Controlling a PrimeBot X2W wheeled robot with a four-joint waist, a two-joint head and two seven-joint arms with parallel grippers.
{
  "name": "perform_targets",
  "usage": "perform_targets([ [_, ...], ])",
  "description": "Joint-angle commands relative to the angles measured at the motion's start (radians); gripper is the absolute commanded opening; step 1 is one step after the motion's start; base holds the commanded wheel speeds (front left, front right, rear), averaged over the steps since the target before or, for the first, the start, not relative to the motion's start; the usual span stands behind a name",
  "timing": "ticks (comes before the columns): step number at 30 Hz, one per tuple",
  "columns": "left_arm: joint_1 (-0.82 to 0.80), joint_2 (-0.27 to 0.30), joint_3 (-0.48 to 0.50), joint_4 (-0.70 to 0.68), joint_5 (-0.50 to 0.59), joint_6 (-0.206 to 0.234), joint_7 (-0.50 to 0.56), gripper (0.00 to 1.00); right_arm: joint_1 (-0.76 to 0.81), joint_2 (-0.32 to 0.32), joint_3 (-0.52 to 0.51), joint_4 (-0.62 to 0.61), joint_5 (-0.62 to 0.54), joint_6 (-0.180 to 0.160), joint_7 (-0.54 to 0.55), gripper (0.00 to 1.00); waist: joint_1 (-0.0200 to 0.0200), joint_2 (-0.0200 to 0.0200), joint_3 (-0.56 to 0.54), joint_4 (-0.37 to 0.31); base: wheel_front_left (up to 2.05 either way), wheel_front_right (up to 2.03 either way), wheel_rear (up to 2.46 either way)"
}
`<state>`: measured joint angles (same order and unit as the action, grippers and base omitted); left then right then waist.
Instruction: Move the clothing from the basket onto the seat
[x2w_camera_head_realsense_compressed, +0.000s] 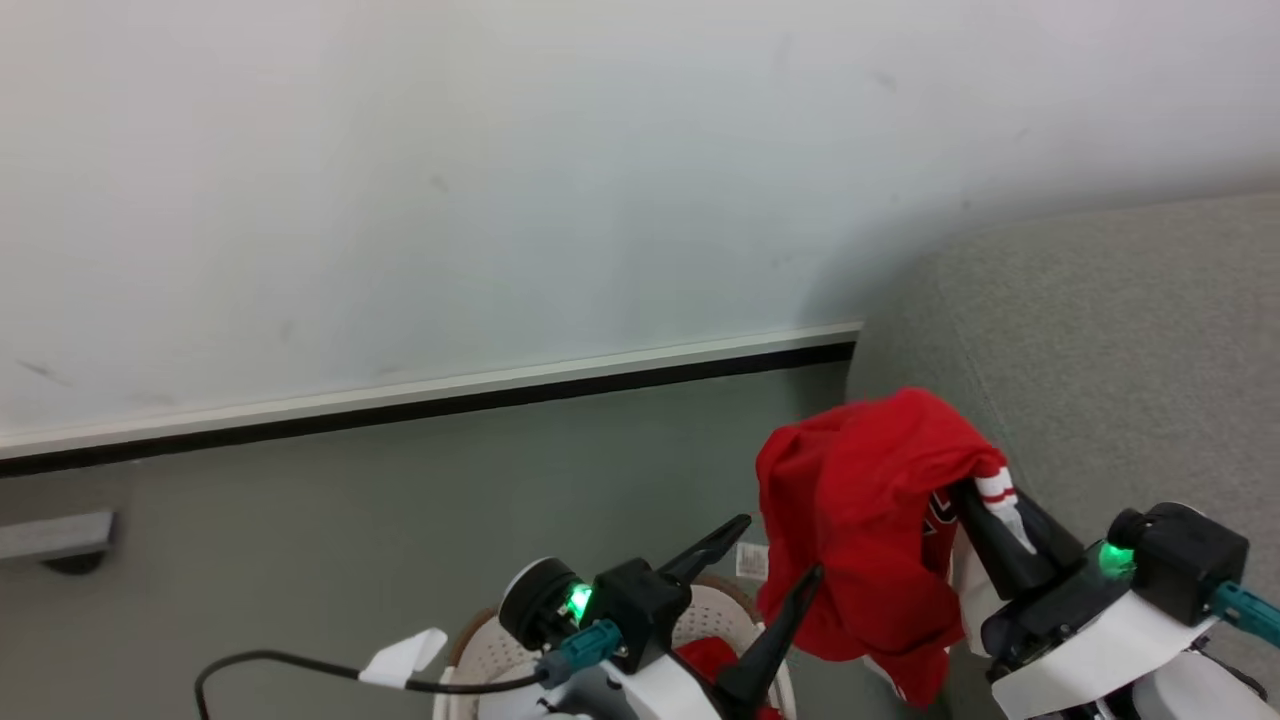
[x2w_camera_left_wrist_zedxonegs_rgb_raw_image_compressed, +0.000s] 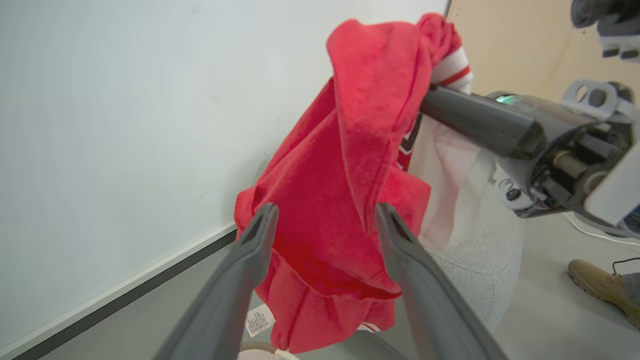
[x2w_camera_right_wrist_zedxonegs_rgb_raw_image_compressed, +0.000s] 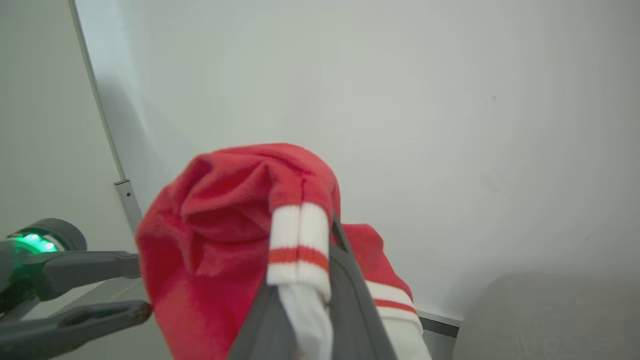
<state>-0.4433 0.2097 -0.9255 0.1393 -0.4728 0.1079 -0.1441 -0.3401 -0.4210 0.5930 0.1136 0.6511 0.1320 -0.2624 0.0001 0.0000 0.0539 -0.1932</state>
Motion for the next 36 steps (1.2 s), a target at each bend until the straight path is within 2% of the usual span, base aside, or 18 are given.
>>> perform_targets([
  [1, -0.008, -0.002, -0.001, 0.006, 0.007, -0.001, -0.009, 1.0, 0.016, -0.01, -0.014, -0.012, -0.002, -0.002, -0.003, 0.0, -0.0001, 0.0, 0.016, -0.053, 0.0, 0.0, 0.0],
  [11, -0.05, -0.028, -0.02, 0.036, 0.011, -0.024, -0.018, 1.0, 0.072, -0.036, -0.147, -0.098, -0.016, -0.002, -0.003, 0.0, -0.0001, 0.0, 0.073, -0.201, 0.0, 0.0, 0.0],
  [17, -0.108, -0.043, -0.035, 0.039, 0.032, -0.037, 0.002, 1.0, 0.072, -0.018, -0.239, -0.123, -0.014, -0.002, -0.003, 0.0, -0.0001, 0.0, 0.156, -0.219, 0.0, 0.0, 0.0],
  [22, -0.199, -0.056, -0.045, 0.035, 0.068, -0.055, 0.036, 1.0, 0.005, 0.002, -0.367, -0.103, -0.03, -0.002, -0.004, 0.0, -0.0001, 0.0, 0.282, -0.205, 0.0, 0.0, 0.0],
  [28, -0.326, -0.061, -0.058, 0.034, 0.107, -0.086, 0.093, 1.0, -0.175, -0.003, -0.597, -0.008, -0.011, -0.002, -0.003, 0.0, -0.0001, 0.0, 0.459, -0.182, 0.0, 0.0, 0.0],
  [36, -0.458, -0.04, -0.049, 0.024, 0.153, -0.098, 0.142, 1.0, -0.545, -0.131, -0.823, 0.293, 0.027, -0.002, 0.006, 0.0, -0.0001, 0.0, 0.657, -0.146, 0.0, 0.0, 0.0],
])
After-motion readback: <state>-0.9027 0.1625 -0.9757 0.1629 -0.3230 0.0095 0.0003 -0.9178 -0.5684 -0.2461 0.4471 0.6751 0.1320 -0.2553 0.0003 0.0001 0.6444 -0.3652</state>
